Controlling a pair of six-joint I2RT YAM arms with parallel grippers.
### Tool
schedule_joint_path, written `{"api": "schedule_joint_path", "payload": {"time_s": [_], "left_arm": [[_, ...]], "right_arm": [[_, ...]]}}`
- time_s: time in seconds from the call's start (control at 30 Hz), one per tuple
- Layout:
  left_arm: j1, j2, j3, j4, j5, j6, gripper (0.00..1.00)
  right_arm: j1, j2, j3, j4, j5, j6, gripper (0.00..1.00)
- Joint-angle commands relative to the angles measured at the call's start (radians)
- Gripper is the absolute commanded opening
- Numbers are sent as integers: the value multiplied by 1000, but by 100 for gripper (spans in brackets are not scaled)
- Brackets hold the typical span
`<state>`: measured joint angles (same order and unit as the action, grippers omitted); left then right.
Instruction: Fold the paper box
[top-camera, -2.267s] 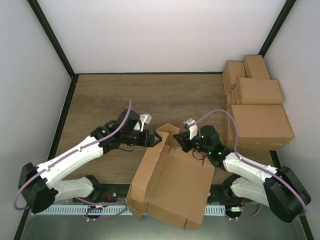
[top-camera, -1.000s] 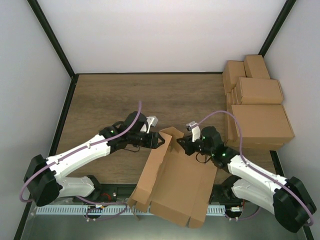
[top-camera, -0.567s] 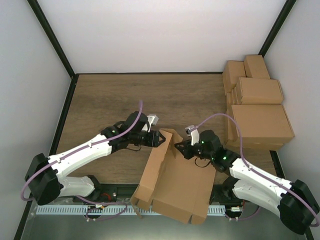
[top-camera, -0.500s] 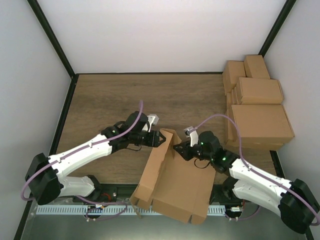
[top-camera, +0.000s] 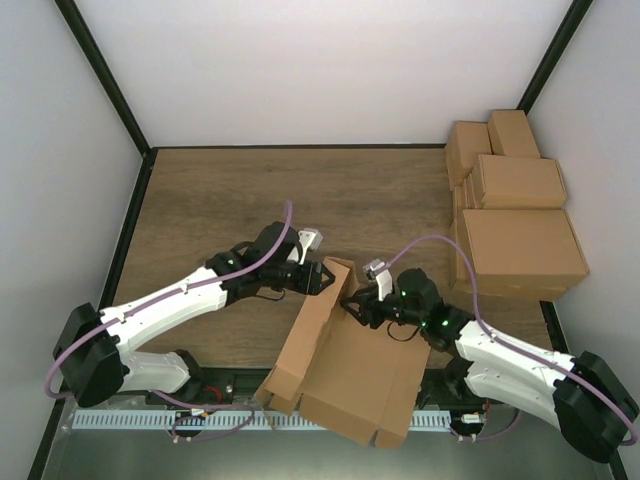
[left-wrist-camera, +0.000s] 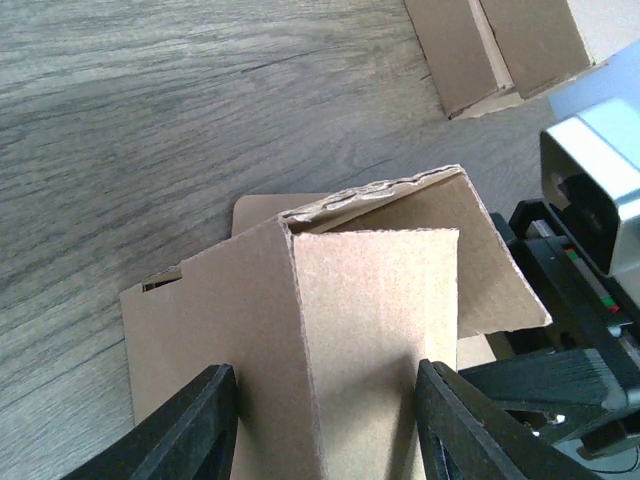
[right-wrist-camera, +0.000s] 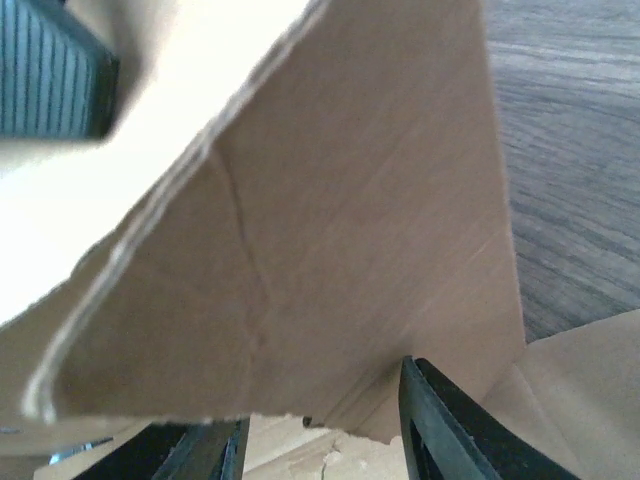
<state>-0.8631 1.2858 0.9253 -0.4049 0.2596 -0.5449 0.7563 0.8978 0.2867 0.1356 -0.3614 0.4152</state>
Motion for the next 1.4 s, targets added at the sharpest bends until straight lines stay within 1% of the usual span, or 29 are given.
{"api": "schedule_joint_path", "payload": {"time_s": [0.0, 0.13, 0.2, 0.27, 0.5, 0.67, 0.9, 1.0, 1.17, 1.27, 1.37], "left_arm": [[-5, 9, -4, -31, 25, 12, 51], [-3, -8, -12, 13, 67, -19, 51], [-1, -15, -14, 27, 76, -28, 51], [1, -21, -17, 40, 84, -35, 53], [6, -21, -26, 66, 109, -48, 54], [19, -29, -52, 118, 131, -83, 54], [50, -61, -114, 220, 182, -140, 58], [52, -59, -119, 231, 198, -144, 59], [52, -55, -125, 243, 209, -148, 60], [52, -51, -122, 202, 175, -135, 60], [53, -47, -119, 157, 132, -117, 60]], "right_arm": [[8, -21, -34, 109, -53, -83, 43], [8, -16, -58, 191, -100, -135, 44], [8, -1, -64, 237, -125, -154, 47], [8, 19, -73, 290, -137, -161, 48], [8, 134, -70, 432, -95, -171, 48], [8, 208, -84, 537, -65, -167, 48], [9, 274, -79, 634, -75, -167, 48], [8, 301, -78, 689, -58, -165, 48], [8, 399, -26, 731, -60, -153, 48], [8, 430, -15, 769, -58, -140, 47], [8, 423, -16, 771, -58, -142, 49]]}}
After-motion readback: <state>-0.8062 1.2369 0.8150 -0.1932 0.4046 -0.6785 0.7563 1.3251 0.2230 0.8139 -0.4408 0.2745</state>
